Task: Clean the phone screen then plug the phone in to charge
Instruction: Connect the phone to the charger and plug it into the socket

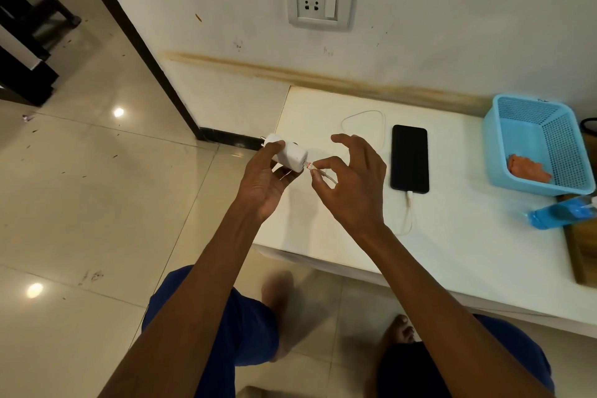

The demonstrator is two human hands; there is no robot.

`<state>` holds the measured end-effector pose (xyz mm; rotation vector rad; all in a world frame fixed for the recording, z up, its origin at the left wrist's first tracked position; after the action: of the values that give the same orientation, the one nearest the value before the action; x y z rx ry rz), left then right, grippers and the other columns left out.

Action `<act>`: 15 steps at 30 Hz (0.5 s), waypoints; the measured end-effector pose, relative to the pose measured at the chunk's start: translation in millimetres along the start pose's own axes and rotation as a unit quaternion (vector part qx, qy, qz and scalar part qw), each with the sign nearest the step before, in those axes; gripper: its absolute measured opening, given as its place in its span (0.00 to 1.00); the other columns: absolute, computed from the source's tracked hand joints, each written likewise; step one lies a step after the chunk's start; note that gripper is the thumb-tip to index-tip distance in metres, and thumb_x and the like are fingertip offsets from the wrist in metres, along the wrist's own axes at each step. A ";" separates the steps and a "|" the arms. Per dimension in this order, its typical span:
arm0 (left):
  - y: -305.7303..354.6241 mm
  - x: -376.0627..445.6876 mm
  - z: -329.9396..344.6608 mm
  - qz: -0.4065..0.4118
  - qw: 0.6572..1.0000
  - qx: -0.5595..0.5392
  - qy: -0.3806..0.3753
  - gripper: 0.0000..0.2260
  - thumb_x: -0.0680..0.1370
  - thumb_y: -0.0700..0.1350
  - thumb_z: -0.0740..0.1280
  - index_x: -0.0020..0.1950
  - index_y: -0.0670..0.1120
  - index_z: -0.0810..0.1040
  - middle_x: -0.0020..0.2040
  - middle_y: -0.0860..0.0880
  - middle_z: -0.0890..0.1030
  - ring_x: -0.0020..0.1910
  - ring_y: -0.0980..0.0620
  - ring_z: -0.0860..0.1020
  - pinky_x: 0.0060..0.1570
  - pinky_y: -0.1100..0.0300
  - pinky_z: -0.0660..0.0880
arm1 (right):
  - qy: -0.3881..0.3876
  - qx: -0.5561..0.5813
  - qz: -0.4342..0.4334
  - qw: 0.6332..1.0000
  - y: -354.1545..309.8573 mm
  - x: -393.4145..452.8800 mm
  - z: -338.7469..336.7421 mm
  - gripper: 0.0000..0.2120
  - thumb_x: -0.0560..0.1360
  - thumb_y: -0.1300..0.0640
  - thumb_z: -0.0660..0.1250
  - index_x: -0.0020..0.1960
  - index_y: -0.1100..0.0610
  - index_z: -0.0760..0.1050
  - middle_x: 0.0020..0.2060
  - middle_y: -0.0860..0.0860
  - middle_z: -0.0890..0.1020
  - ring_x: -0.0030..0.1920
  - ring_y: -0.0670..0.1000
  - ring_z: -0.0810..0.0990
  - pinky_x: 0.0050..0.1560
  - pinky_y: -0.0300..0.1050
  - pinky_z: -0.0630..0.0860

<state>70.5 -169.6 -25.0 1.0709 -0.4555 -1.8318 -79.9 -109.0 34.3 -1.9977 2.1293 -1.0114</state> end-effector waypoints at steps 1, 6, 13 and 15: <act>-0.1 -0.4 0.1 -0.003 1.000 -0.003 0.000 0.16 0.79 0.41 0.67 0.65 0.41 0.70 0.60 0.39 0.75 0.55 0.39 0.79 0.55 0.46 0.79 | 0.002 -0.006 -0.002 1.000 -0.9 0.2 -0.7 0.05 0.75 0.49 0.70 0.46 0.49 0.82 0.65 0.49 0.77 0.70 0.55 0.71 0.64 0.59 0.67; -1.2 -0.9 0.9 -0.014 1.000 -0.021 -0.007 0.16 0.79 0.41 0.66 0.66 0.42 0.69 0.63 0.38 0.75 0.58 0.38 0.79 0.58 0.43 0.78 | 0.007 -0.056 -0.033 0.998 -6.3 0.0 -2.8 0.06 0.76 0.49 0.69 0.47 0.50 0.83 0.65 0.50 0.77 0.71 0.57 0.70 0.65 0.60 0.67; -2.3 -1.4 1.9 -0.025 0.997 -0.059 -0.034 0.12 0.79 0.40 0.65 0.62 0.42 0.70 0.58 0.39 0.78 0.57 0.36 0.79 0.59 0.44 0.78 | 0.014 -0.086 -0.053 0.995 -10.2 -1.4 -3.5 0.07 0.76 0.49 0.68 0.46 0.51 0.83 0.65 0.50 0.78 0.71 0.58 0.71 0.67 0.61 0.66; -1.9 -1.8 3.2 -0.025 0.996 -0.066 -0.046 0.10 0.79 0.40 0.65 0.60 0.42 0.70 0.57 0.39 0.79 0.54 0.37 0.81 0.55 0.45 0.80 | 0.020 -0.091 -0.062 0.994 -12.9 -1.8 -4.3 0.07 0.76 0.50 0.68 0.46 0.51 0.83 0.65 0.51 0.78 0.70 0.59 0.71 0.67 0.61 0.67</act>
<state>67.2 -167.5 -23.7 0.9172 -0.3590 -1.9330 -70.4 -104.9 43.2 -2.2357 2.2148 -0.9116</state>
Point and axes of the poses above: each hand's wrist, its own x-axis towards the middle knuckle, its own z-axis out of the palm, y = z × x, the point moved 7 cm from there along x, towards the middle knuckle
